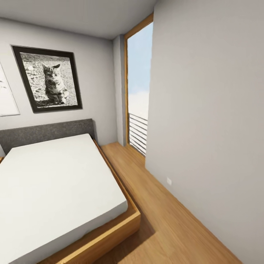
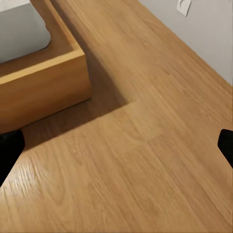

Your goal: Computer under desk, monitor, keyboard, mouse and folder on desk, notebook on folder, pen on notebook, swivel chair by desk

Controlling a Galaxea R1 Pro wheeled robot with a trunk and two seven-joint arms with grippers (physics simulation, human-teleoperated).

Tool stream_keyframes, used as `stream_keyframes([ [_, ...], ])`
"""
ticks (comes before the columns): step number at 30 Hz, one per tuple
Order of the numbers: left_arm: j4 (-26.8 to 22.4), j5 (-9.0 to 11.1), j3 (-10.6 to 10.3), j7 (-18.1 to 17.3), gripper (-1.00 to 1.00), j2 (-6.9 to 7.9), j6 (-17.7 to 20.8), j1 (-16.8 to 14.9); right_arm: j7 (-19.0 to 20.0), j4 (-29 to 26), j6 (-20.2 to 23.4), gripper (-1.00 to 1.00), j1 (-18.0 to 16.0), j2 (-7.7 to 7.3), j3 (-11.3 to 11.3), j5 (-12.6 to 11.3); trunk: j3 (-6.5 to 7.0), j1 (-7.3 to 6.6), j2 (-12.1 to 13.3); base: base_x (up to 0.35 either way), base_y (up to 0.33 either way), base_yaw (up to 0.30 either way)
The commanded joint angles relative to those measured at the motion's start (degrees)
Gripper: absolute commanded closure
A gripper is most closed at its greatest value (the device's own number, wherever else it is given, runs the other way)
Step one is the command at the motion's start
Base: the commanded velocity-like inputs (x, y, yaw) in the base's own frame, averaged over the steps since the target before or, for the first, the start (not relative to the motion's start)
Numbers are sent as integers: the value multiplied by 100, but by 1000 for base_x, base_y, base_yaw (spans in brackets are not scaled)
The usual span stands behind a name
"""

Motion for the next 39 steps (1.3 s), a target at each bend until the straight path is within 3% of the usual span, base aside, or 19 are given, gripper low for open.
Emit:
stream_keyframes([
  [1,-8,-2,16,-2,-100,-2,-5,2,-27,6,-10,-100,-5,0,37,3,-8,2,-7,0,0,281],
  [39,137,-7,6,-2,-100,-2,-14,0,-27,7,95,-100,-5,0,46,12,-8,2,-7,0,0,281],
])
